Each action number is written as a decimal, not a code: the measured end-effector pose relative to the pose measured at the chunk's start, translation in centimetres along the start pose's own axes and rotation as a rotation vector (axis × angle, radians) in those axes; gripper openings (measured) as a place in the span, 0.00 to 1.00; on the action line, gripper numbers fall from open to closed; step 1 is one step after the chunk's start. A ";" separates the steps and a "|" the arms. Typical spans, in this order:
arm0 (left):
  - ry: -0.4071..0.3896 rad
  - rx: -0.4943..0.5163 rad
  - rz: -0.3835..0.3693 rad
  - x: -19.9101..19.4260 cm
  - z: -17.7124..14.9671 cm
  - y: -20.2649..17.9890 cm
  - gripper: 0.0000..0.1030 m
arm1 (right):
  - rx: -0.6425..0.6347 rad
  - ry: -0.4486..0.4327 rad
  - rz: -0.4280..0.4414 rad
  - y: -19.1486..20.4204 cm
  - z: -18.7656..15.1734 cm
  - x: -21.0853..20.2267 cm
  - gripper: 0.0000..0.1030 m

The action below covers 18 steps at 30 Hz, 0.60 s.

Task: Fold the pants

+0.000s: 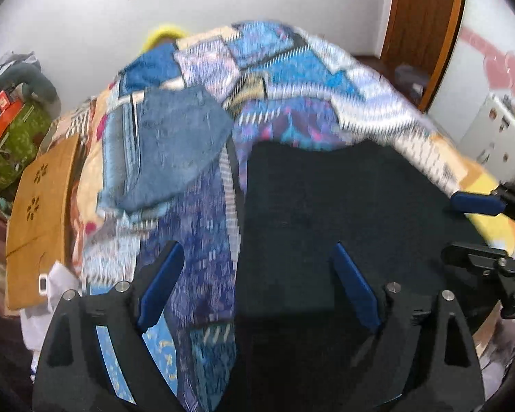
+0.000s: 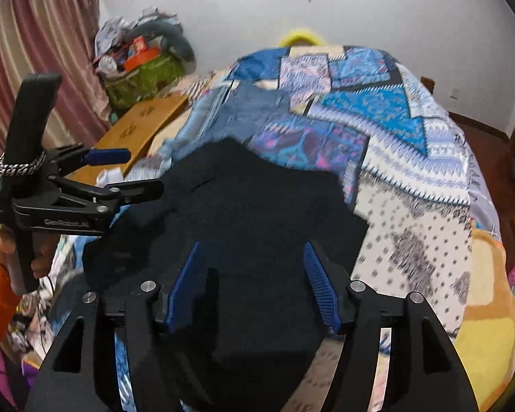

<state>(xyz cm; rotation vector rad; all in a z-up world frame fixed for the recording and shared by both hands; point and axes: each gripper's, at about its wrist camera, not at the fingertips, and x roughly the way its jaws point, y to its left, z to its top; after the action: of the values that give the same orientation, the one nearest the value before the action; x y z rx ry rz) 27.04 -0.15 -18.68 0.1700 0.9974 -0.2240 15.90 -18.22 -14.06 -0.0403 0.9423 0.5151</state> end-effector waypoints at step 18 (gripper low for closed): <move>-0.038 -0.101 0.081 -2.3 -7.6 2.5 0.95 | 0.061 -0.044 -0.033 -0.2 -4.8 -2.4 0.56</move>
<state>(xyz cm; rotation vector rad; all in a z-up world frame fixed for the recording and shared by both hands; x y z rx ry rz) 20.30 4.34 -20.73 0.1135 0.9598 -0.1024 11.14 -20.61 -15.07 0.0107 0.9123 0.4543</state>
